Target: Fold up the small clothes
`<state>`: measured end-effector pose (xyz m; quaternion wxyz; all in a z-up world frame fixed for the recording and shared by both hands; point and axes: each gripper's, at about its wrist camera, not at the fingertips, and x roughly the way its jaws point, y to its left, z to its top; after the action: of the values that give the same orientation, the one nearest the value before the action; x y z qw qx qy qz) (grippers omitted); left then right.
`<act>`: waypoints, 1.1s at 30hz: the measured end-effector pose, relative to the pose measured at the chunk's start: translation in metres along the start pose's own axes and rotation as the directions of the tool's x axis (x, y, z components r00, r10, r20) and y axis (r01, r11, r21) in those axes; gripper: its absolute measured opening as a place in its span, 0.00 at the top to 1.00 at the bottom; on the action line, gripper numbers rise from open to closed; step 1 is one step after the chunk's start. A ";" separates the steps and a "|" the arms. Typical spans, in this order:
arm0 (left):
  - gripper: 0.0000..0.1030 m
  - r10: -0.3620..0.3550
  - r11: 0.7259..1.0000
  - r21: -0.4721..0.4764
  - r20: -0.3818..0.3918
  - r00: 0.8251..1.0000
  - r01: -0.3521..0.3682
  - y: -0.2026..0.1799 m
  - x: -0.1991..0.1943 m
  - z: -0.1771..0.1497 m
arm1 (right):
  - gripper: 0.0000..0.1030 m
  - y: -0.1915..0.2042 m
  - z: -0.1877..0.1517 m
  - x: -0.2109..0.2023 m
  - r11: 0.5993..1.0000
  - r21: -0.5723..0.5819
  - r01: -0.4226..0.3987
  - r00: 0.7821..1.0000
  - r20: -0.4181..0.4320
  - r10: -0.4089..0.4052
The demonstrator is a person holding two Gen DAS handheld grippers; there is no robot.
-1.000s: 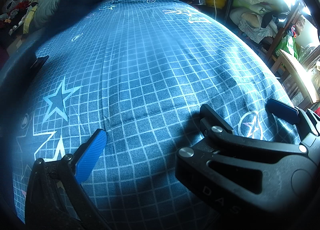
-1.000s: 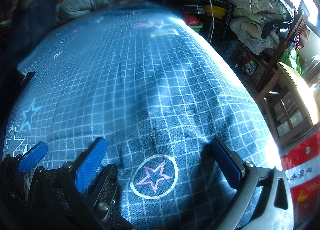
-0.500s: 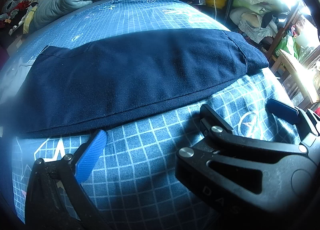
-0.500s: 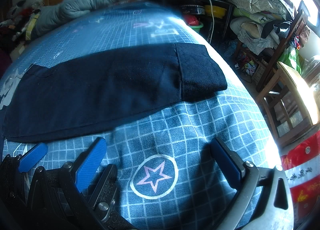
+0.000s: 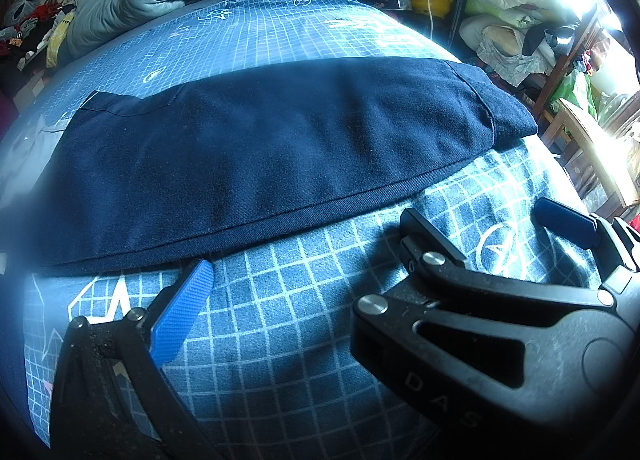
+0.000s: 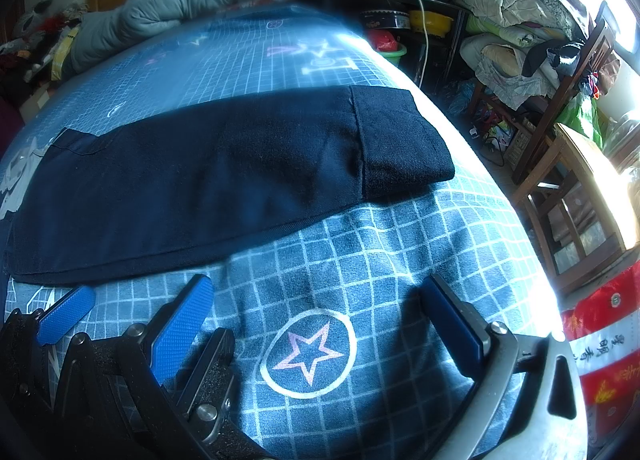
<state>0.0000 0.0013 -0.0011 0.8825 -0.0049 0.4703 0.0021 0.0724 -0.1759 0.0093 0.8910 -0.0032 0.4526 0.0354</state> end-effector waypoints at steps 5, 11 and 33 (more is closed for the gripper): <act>0.00 0.000 1.000 0.000 0.000 1.000 0.000 0.000 0.000 0.000 | 0.00 0.000 0.000 0.000 1.000 0.000 0.000 1.000 0.000 0.000; 0.00 -0.001 1.000 -0.001 0.003 1.000 0.001 -0.001 0.000 0.000 | 0.00 0.000 0.000 0.001 1.000 -0.003 0.003 1.000 -0.006 -0.003; 0.00 0.007 1.000 0.004 -0.014 1.000 -0.007 -0.003 0.000 0.001 | 0.00 -0.001 0.000 0.001 1.000 0.001 -0.007 1.000 0.003 0.007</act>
<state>0.0009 -0.0019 -0.0005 0.8791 -0.0017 0.4766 0.0042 0.0731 -0.1765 0.0086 0.8915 -0.0009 0.4515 0.0382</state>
